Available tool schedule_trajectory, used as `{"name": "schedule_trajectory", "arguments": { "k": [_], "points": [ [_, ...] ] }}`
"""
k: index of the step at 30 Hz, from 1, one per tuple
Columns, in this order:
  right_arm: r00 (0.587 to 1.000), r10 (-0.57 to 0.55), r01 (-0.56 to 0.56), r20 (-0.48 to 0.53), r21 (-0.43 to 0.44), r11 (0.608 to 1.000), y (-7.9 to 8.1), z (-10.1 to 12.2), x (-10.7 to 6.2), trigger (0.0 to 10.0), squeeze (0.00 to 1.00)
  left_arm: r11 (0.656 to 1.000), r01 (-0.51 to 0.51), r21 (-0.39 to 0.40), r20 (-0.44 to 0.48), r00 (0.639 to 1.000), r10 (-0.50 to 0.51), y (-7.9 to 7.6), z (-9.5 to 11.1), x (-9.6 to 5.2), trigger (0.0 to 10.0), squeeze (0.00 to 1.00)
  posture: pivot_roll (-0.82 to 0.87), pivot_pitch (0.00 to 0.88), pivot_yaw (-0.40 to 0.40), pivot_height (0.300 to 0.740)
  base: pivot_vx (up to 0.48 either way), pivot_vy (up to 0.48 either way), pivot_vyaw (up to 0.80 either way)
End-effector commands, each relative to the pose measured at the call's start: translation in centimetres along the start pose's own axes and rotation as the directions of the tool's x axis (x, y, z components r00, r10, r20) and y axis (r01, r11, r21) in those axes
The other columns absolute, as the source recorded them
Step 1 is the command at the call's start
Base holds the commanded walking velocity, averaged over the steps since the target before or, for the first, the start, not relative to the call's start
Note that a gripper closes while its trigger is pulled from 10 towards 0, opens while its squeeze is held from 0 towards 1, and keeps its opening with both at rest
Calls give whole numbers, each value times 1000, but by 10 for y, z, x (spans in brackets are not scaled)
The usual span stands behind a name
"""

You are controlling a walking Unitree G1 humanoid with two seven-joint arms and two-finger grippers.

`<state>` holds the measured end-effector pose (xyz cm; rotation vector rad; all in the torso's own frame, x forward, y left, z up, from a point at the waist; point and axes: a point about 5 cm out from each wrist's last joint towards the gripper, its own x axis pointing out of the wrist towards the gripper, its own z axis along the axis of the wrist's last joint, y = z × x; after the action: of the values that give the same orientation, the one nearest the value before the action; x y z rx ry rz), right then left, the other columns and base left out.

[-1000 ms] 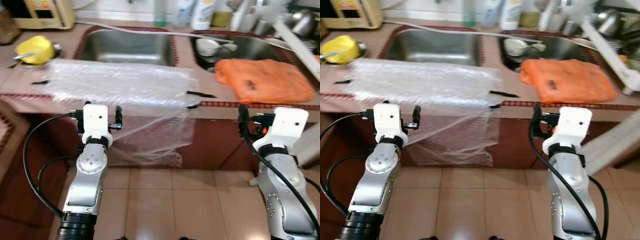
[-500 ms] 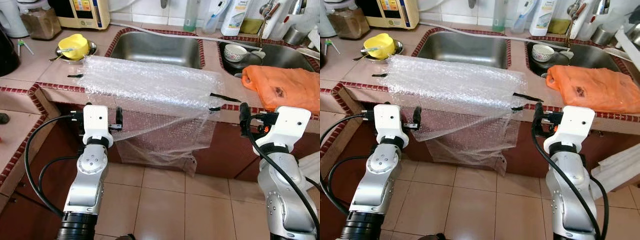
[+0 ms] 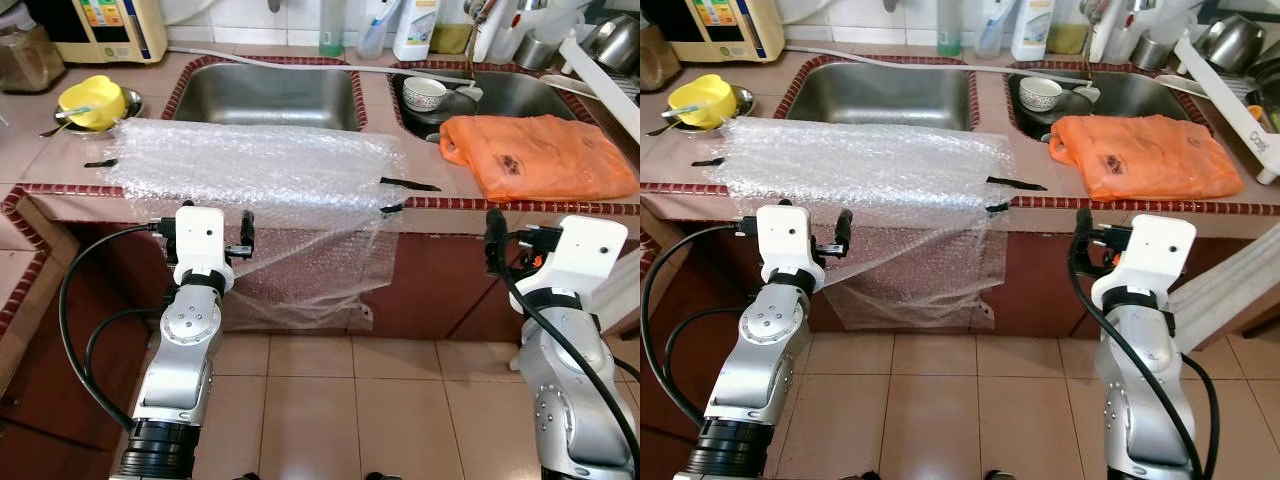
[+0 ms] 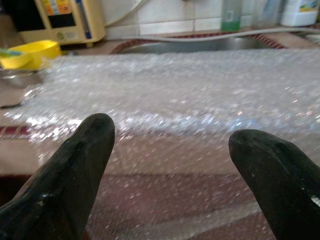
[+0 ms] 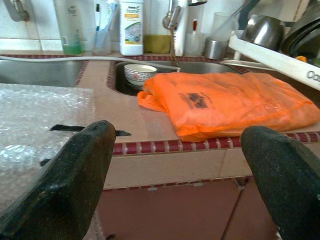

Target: Kitchen organization

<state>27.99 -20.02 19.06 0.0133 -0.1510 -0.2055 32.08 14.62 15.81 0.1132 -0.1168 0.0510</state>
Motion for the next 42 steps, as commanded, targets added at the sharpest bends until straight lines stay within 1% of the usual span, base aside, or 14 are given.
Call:
{"name": "schedule_trajectory", "arguments": {
  "k": [1, 10, 12, 15, 16, 21, 24, 27, 29, 31, 35, 39, 40, 42],
  "points": [
    [1000, -11, 12, 5, -9, 1000, -4, 2, 3, 10000, 0, 1000, -2, -5, 6, 1000, 2, 0, 1, 1, 10000, 0, -54, 155, -20, 740, 0, 0, 0],
    [1000, -22, 22, -5, 0, 1000, -3, -1, -1, 10000, 0, 1000, 13, -7, -4, 1000, -13, -2, -1, -1, 10000, 0, -58, 164, -10, 740, 0, 0, 0],
    [1000, -22, 22, -10, 31, 999, -3, -2, -1, 10000, 0, 1000, 12, -9, -4, 1000, -12, -2, -1, 0, 10000, 0, -58, 165, -10, 740, 0, 0, 0],
    [1000, 1, 2, -14, 220, 976, 0, 0, -2, 10000, 0, 1000, 15, -11, -4, 1000, -15, -1, 0, 1, 10000, 0, -57, 170, -10, 740, 0, 0, 0],
    [1000, 6, -2, -14, 254, 967, 0, 1, -2, 10000, 0, 1000, 15, -10, -4, 1000, -15, -1, 0, 0, 10000, 0, -57, 170, -10, 740, 0, 0, 0],
    [1000, 7, -1, -22, 260, 965, 1, 1, -1, 10000, 0, 1000, 16, -11, -10, 1000, -16, -2, -2, -1, 10000, 0, -57, 175, -11, 740, 0, 0, 0],
    [999, -12, 20, -39, 221, 975, -2, -1, -1, 10000, 0, 1000, 18, -12, -12, 1000, -18, -3, -2, -1, 10000, 0, -58, 177, -12, 740, 0, 0, 0],
    [998, -23, 38, -59, 272, 962, -3, -1, 0, 10000, 0, 1000, 18, -12, -13, 1000, -18, -3, -2, -1, 10000, 0, -60, 180, -11, 740, 0, 0, 0],
    [997, -14, 39, -75, 343, 938, -1, 2, 2, 10000, 0, 1000, 18, -13, -13, 1000, -18, -3, -2, 0, 10000, 0, -62, 182, -10, 740, 0, 0, 0],
    [997, -16, 45, -81, 369, 928, -1, 3, 3, 10000, 0, 1000, 19, -15, -15, 1000, -19, -3, -2, 0, 10000, 0, -62, 182, -10, 740, 0, 0, 0],
    [996, -19, 47, -82, 366, 930, -2, 4, 3, 10000, 0, 1000, 20, -19, -18, 1000, -21, -3, -3, -1, 10000, 0, -67, 187, -8, 740, 0, 0, 0],
    [989, -54, 100, -140, 348, 932, -6, -1, 3, 10000, 0, 999, 27, -29, -29, 999, -28, -4, -4, -1, 10000, 0, -70, 194, -6, 740, 0, 0, 0],
    [979, -75, 131, -188, 306, 943, -8, -5, 3, 10000, 0, 999, 29, -35, -38, 999, -30, -5, -5, -1, 10000, 0, -70, 194, -6, 740, 0, 0, 0],
    [978, -80, 134, -191, 287, 949, -9, -5, 4, 10000, 0, 999, 30, -42, -46, 998, -32, -6, -5, -1, 10000, 0, -72, 198, -6, 740, 0, 0, 0]
  ]
}}
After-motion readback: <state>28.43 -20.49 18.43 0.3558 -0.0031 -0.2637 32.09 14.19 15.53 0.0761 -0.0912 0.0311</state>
